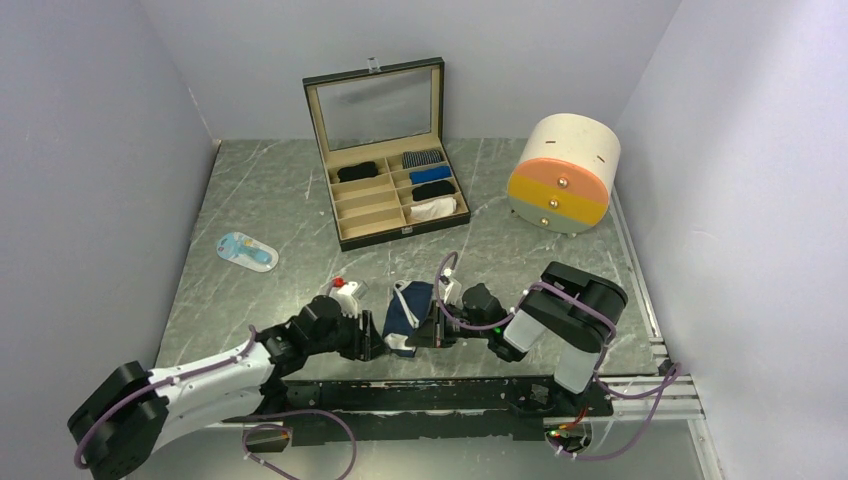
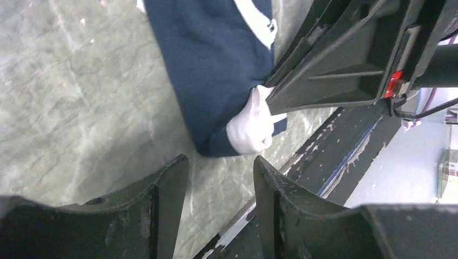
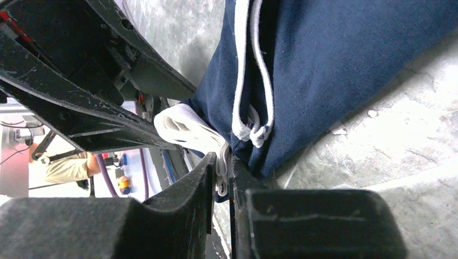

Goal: Roll the underwear
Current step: Roll the underwear to the center of the board.

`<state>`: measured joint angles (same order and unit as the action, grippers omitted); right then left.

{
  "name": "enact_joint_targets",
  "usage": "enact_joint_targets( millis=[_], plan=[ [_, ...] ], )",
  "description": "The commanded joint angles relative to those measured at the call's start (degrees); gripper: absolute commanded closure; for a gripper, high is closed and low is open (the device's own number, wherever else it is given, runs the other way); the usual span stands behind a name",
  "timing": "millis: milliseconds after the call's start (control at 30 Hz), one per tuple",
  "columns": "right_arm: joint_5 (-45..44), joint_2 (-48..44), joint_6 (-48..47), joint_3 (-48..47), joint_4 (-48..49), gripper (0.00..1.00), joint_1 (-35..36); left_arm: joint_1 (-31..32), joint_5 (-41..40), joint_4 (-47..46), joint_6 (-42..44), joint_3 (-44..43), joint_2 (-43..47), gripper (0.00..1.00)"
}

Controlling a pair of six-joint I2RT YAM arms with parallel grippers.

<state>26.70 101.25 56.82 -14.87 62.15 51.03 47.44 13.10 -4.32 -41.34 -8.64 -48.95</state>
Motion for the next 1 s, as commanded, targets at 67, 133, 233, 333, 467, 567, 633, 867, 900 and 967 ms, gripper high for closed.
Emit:
enact_joint_targets(
  millis=[67, 133, 233, 333, 467, 567, 633, 867, 900, 967],
  plan=[
    [-0.34, -0.42, -1.6, 0.34, -0.28, 0.79, -0.41, -0.07, -4.77, -6.13, -2.13, -1.26, -5.87, 0.46],
    [-1.01, -1.71, -2.44, 0.01, -2.58, 0.76, -0.47, -0.09, -4.49, -9.07, -3.47, -1.0, -6.92, 0.45],
    [-1.49, -3.74, -3.9, -0.52, -5.8, 0.74, -0.42, -0.07, -2.82, -12.92, -5.14, 0.58, -8.02, 0.44],
    [-1.15, -5.73, -4.9, -0.66, -6.84, 0.68, -0.42, -0.07, -5.42, -12.22, -7.17, 1.72, -8.8, 0.47],
    [-0.71, -8.91, -6.39, 0.24, -5.49, 0.51, -0.4, -0.11, -7.86, -11.19, -9.42, 2.78, -9.14, 0.51],
    [0.27, -10.57, -8.99, -0.83, -8.19, 0.47, -0.34, -0.07, -8.79, -10.32, -10.54, 3.17, -9.57, 0.53],
    [0.35, -10.99, -10.08, -1.61, -10.13, 0.47, -0.31, -0.07, -8.44, -11.55, -10.71, 3.64, -10.11, 0.54],
    [1.14, -9.16, -9.95, -4.39, -11.53, 0.64, -0.32, -0.09, -7.6, -14.9, -12.2, 4.19, -13.0, 0.57],
    [0.48, -9.0, -9.63, -4.45, -11.5, 0.7, -0.31, -0.07, -7.54, -14.7, -12.02, 3.98, -13.21, 0.58],
    [-0.88, -8.85, -8.66, -4.3, -11.46, 0.92, -0.31, -0.08, -7.92, -12.95, -11.7, 3.18, -13.5, 0.58]
  ],
)
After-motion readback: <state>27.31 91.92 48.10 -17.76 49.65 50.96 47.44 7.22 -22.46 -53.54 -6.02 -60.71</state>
